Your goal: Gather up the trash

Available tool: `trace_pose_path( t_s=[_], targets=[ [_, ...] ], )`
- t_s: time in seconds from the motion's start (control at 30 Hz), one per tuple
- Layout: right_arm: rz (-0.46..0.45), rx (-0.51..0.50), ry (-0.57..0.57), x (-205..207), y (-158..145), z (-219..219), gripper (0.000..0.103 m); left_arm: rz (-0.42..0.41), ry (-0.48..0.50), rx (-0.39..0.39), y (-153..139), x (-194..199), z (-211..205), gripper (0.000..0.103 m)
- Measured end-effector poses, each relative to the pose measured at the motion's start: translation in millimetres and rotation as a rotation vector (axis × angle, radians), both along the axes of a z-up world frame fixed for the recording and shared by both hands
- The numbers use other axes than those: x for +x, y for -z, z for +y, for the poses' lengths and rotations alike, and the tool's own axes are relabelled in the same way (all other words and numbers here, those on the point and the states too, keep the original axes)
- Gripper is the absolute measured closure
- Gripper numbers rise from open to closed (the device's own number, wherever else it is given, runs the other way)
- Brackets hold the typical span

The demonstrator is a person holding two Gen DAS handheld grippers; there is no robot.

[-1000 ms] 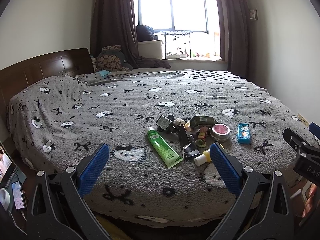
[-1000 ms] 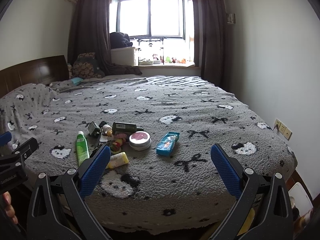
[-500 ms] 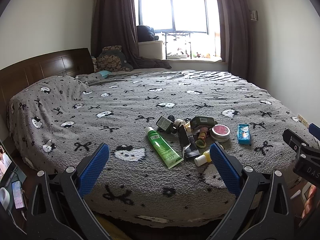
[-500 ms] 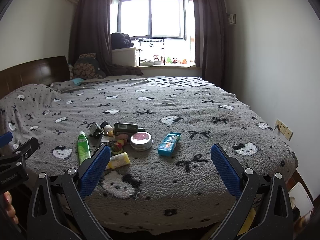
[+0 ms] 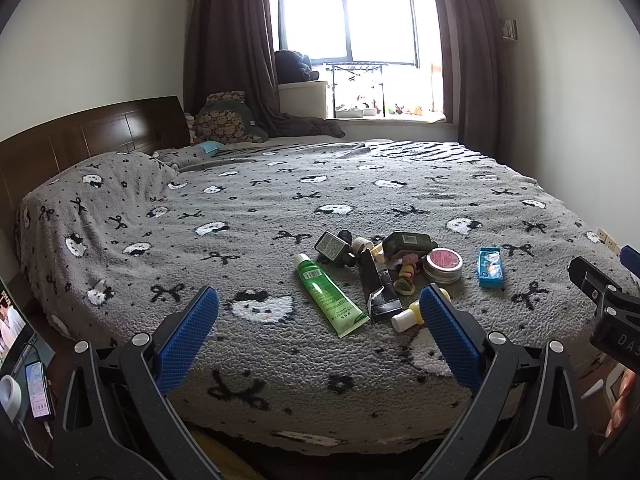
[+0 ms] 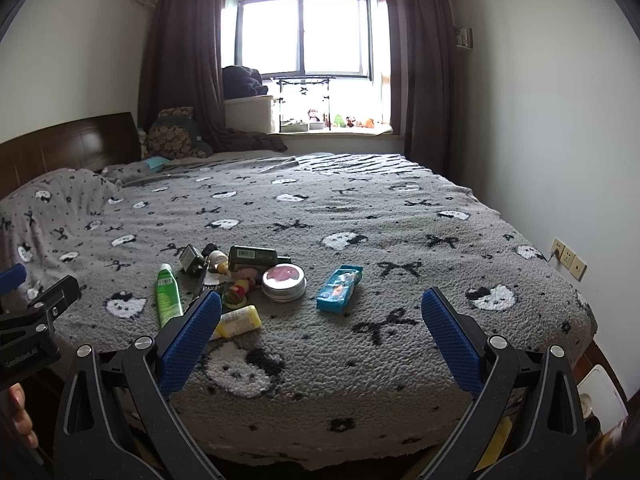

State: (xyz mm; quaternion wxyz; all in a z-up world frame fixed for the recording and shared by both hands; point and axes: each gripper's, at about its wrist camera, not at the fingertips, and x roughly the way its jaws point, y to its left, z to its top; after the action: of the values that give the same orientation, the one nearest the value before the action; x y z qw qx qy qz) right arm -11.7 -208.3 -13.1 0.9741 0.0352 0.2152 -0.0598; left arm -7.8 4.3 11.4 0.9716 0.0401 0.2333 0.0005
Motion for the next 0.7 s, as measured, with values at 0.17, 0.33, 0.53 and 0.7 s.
trace_pose_path(
  t_s=[0.17,0.33,0.53,0.7],
  targets=[
    [-0.013,-0.023,0.011,-0.6,0.0,0.9,0.003,-0.002,0.000,-0.001,0.1,-0.6,1.1,0.007],
    [-0.030,-0.039,0.007,0.5,0.2,2.3,0.003,0.000,-0.001,-0.002,0.7,-0.1,1.2,0.008],
    [-0.022,0.004,-0.023,1.4,3.6,-5.1,0.003,0.011,0.001,-0.031,5.7,4.1,12.4,0.008],
    [0.033,0.056,-0.028,10.4,17.4,-12.3,0.003,0.034,0.003,-0.036,19.3,14.1,20.5,0.008]
  ],
)
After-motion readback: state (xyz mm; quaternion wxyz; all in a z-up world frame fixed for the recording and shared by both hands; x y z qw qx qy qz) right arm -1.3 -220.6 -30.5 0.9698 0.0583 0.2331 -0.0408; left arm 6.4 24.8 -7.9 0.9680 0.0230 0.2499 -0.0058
